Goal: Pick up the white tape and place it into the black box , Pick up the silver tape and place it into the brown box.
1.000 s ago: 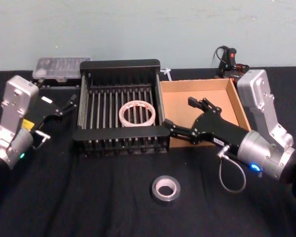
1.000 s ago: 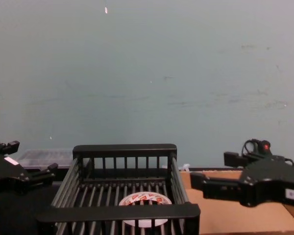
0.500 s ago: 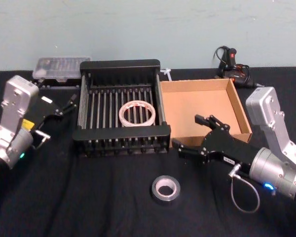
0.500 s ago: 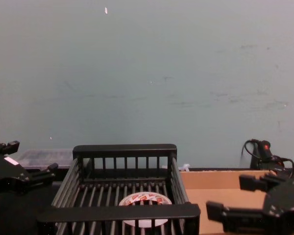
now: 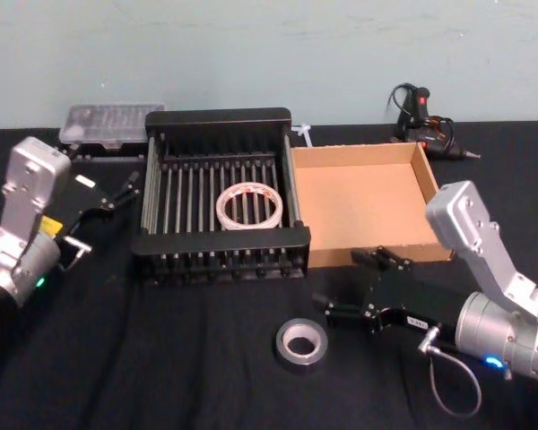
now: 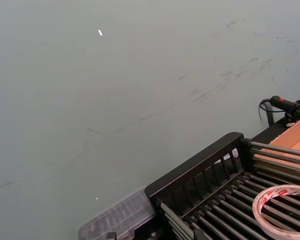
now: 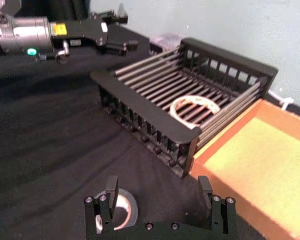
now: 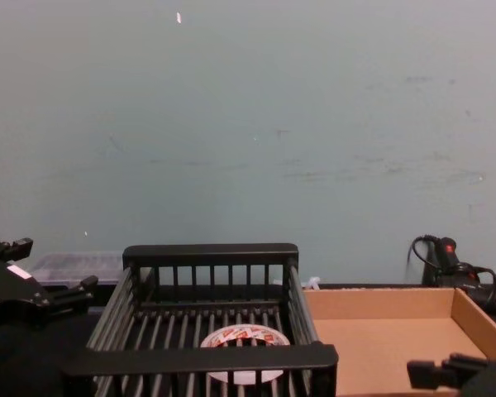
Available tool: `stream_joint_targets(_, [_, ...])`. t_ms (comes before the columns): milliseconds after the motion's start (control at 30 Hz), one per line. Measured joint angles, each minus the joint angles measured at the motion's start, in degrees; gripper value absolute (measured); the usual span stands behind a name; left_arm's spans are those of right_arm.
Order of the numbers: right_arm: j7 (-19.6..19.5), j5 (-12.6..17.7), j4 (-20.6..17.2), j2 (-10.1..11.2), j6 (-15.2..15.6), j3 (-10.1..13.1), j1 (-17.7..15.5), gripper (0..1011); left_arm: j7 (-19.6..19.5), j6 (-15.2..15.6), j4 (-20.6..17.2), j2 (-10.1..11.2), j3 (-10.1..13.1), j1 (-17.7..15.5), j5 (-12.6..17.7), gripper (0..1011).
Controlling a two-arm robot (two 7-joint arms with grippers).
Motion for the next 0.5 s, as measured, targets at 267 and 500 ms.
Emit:
stream_joint_targets(267, [-0.41, -0.96, 0.2, 0.21, 3.92, -1.64, 1.35, 1002, 0.0, 0.0, 0.0, 0.0, 0.0, 0.0, 0.0, 1001])
stream_joint_targets(500, [-0.34, -1.83, 1.5, -0.45, 6.0, -3.19, 2.86, 1002, 0.0, 0.0, 0.0, 0.0, 0.0, 0.0, 0.0, 1001])
